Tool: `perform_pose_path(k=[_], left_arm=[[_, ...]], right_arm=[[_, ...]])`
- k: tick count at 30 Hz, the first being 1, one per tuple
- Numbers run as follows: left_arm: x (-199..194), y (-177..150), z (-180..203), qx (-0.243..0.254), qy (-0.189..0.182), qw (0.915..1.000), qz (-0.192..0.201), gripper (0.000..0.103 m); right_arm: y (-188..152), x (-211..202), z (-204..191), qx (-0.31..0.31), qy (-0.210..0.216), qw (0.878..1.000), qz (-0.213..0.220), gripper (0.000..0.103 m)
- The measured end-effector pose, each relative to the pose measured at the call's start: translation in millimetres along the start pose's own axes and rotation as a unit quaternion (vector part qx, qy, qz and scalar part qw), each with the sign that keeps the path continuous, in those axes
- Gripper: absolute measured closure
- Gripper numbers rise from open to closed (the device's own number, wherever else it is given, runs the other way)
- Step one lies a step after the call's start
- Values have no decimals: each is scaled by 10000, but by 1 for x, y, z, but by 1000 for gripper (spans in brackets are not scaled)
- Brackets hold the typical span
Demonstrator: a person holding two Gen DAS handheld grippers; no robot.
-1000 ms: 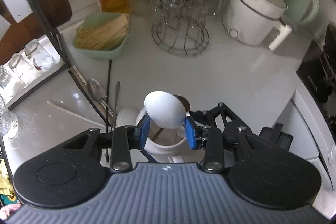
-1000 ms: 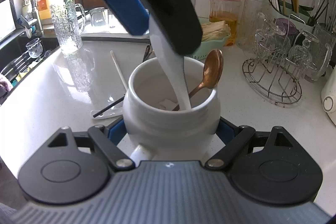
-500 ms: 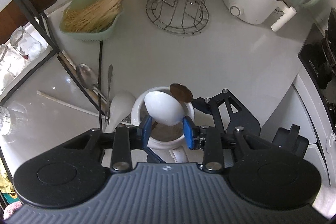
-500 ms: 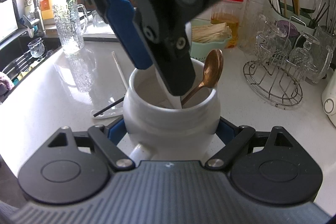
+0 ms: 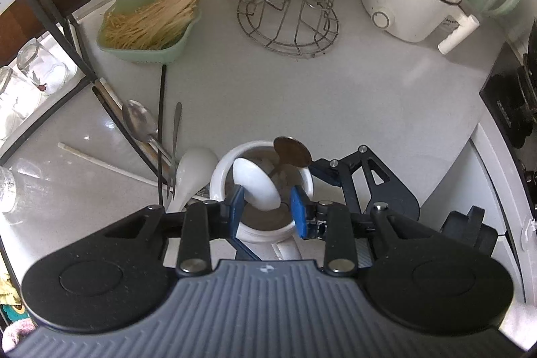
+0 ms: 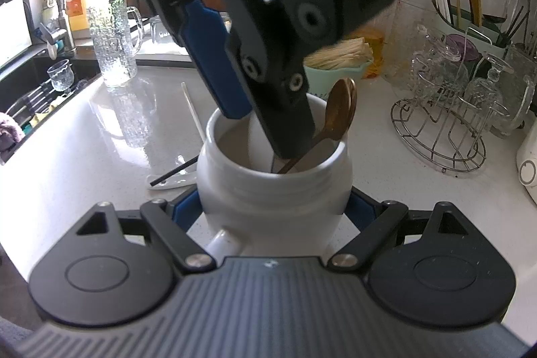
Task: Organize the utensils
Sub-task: 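Open the left tool to release the soup spoon into the mug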
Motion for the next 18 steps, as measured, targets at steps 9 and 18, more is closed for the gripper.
perform_pose_path(k=[9,18], left_arm=[[-12,0,-9,-258,37,9993,261,66],[-34,-5,-17,-548,48,9957,744,66]], right_arm=[[0,0,0,3,-2,10000,1,12],[1,1,-1,27,-29,10000,-14,12]])
Point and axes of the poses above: each gripper's, at about its wrist camera, not at the fingertips, and x roughly the way its jaws point, z to its right, y to its top, the point moved 4 cm from there along x, roughly the way its jaws point, and after that the axes turned 8 degrees about y, right-handed, at the moved point
